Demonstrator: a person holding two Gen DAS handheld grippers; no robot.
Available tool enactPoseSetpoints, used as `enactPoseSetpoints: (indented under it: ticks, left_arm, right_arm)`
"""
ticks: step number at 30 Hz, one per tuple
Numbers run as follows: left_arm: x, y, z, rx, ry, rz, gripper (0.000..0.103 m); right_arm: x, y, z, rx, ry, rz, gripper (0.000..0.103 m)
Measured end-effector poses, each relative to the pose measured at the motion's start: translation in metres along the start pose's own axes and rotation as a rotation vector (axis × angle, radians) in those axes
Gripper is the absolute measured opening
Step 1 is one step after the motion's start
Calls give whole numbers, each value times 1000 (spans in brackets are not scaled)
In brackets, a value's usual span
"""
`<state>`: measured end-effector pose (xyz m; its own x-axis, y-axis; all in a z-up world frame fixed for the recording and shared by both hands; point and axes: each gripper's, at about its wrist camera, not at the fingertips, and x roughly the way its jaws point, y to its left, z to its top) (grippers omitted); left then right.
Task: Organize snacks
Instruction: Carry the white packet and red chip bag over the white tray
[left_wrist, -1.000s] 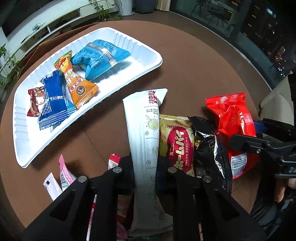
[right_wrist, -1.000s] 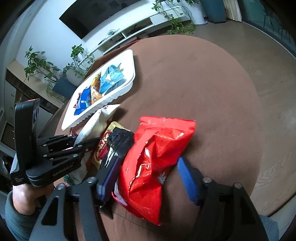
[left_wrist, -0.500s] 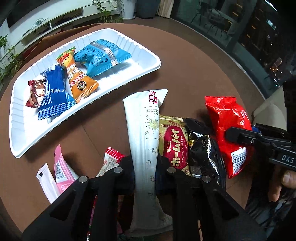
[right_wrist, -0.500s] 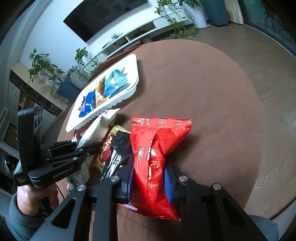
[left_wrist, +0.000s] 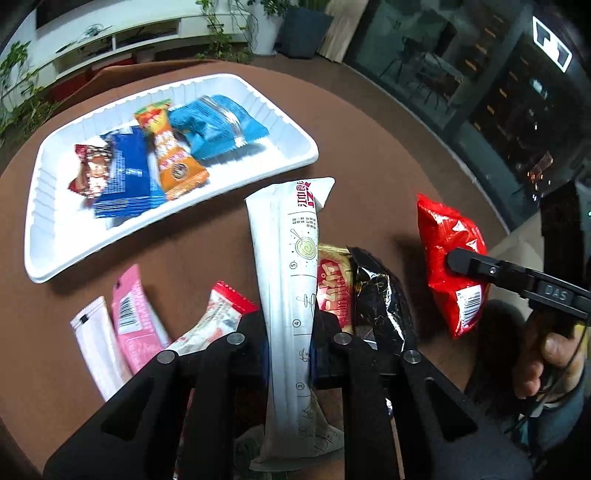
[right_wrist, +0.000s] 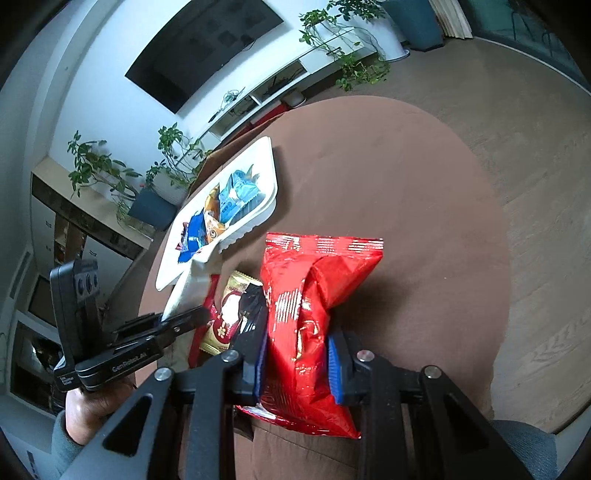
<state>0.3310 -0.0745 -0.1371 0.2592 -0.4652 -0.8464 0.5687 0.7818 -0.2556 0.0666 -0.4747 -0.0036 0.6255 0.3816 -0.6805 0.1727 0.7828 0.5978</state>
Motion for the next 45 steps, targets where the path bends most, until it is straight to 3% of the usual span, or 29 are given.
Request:
enactPoseSetpoints:
  ticks: [8,13,23,28,34,40,45]
  left_arm:
    - [-29,32,-15,-99,-60,-56,12]
    - [-56,57,-15,-181,-117,-52,12]
    - [-121,140,1,-332,-255,-1,12]
    - [-133,161,27,-350,-281,24,12]
    - [-119,166,63,-343,-284,23,12]
    - [-84,173,88,-337,-255,50,12]
    - [-49,181,93,-330,-216,73,12]
  right_arm:
    - [-7,-9,8,38,-10,29,28]
    - [-19,-22,22,65,-44,10,28]
    - [-54,-39,88,74,-167,-36,28]
    - [-43,-1,136,-20,-190,-17,28]
    - [11,97,172,-233,-131,77,28]
    - [84,153,173,-361,-5,108,28]
    - [132,166,163,-440,75,44,28]
